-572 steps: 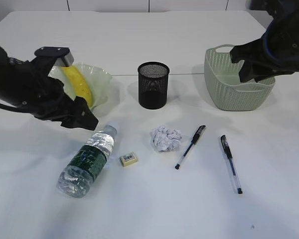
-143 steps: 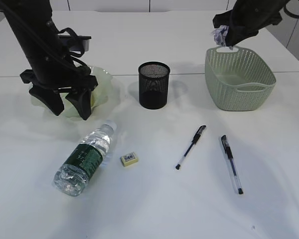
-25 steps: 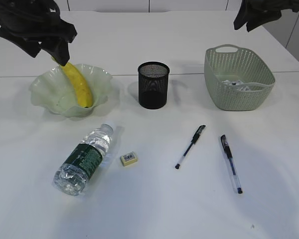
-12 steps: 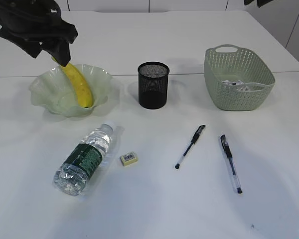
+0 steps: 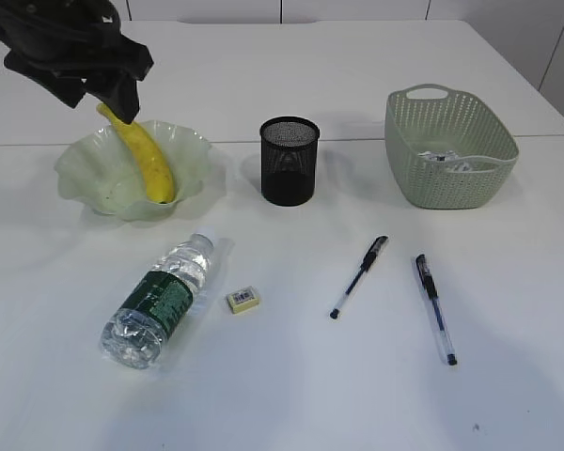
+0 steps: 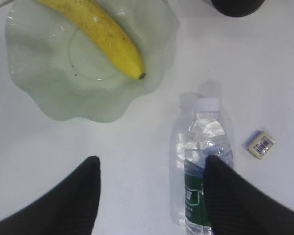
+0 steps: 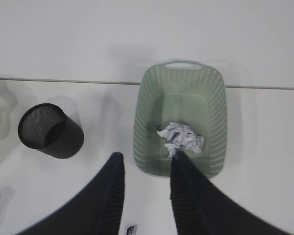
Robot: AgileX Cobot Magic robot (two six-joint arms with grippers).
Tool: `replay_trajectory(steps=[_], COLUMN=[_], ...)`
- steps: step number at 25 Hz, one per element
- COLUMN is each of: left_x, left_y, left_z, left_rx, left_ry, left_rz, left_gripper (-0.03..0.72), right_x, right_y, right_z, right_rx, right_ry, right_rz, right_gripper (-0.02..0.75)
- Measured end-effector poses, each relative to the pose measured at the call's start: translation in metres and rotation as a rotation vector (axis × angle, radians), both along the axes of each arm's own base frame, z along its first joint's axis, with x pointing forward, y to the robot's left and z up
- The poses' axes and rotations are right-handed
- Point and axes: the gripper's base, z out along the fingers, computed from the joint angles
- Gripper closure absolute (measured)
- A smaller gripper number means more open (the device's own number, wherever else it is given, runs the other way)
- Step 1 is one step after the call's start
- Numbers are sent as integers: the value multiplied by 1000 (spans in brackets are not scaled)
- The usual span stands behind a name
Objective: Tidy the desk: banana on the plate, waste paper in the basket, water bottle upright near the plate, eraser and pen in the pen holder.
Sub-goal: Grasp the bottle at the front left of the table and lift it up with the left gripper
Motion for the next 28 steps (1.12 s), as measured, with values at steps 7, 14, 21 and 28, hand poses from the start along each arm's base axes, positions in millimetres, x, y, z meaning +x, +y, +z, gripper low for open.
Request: replay_trajectory(steps=[7, 14, 21, 28], left_x=[1, 1, 1, 2], left_y=[-1, -3, -4, -4], left_z=[0, 1, 1, 1], left_rx=[-13, -34, -43, -44], left_ry=[-7, -8, -17, -19], left_rz=[-1, -2, -3, -3], left_gripper=[224, 225, 225, 228], right_x=[-38, -82, -123, -141], right_y=[-3, -5, -7, -7], right_z=[20, 29, 17, -15], right_rx=[-25, -48, -61, -62], right_ry=[-23, -22, -36, -10], right_rz=[-12, -24, -31, -31], right_gripper=[496, 496, 496, 496])
